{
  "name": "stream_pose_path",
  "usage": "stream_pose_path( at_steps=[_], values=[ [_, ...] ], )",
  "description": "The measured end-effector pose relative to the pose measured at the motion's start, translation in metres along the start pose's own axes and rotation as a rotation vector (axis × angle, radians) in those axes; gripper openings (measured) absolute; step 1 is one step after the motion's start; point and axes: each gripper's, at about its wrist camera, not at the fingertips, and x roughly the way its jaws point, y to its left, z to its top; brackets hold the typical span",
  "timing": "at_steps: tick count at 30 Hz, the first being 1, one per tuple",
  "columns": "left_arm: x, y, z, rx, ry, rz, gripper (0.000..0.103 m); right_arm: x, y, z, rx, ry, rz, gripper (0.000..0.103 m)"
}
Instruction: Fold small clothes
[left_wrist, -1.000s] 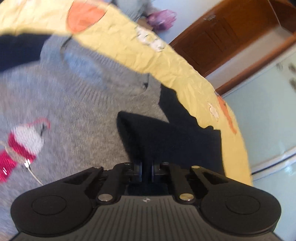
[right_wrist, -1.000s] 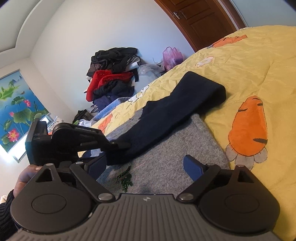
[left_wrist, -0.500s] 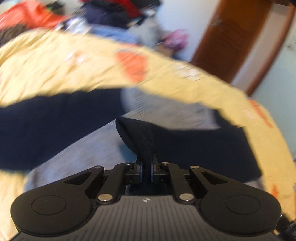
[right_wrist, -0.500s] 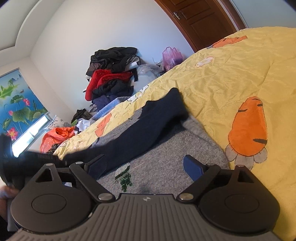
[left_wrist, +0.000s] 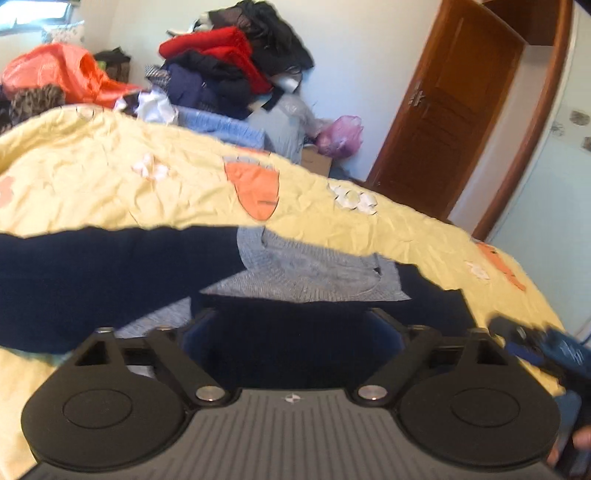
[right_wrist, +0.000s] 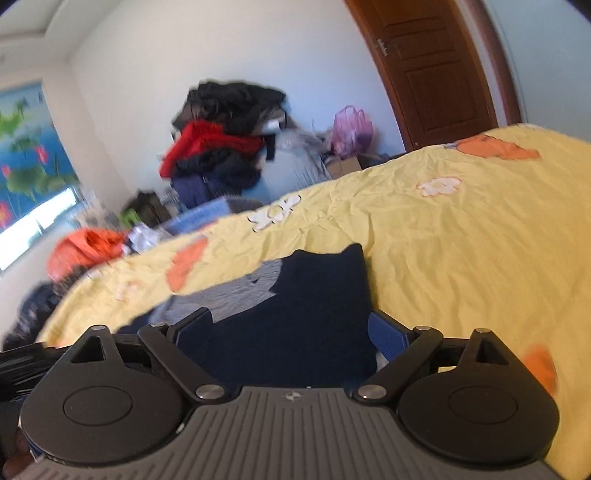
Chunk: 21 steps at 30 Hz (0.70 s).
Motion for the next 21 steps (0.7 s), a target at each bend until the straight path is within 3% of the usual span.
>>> stream_pose_path(
  at_steps=[5, 6, 9, 11, 16, 21],
  values=[
    [0.036, 0.009, -0.007, -0.050, 0.099, 0.038, 0.090, 0.074, 0.019, 0.009, -0.173, 0.185, -0.080, 0.089],
    [0.036, 0.009, -0.011, -0.021, 0.076, 0.039, 0.090, 0.082, 0.020, 0.003, -0.205, 0.215, -0.100, 0.091],
    [0.039, -0.002, -0.024, 0.119, 0.072, 0.073, 0.090, 0.083, 0.034, -0.027, -0.390, 0.175, -0.124, 0.099],
    [0.042, -0.013, -0.031, 0.210, 0.066, 0.112, 0.090, 0.082, 0.034, -0.027, -0.385, 0.176, -0.123, 0.103],
    [0.022, -0.006, -0.024, 0.170, 0.042, 0.110, 0.091, 0.081, 0.033, -0.023, -0.383, 0.181, -0.119, 0.103],
    [-0.059, 0.059, -0.027, -0.034, -0.155, 0.140, 0.094, 0.083, 0.032, -0.023, -0.375, 0.176, -0.109, 0.103]
  ],
)
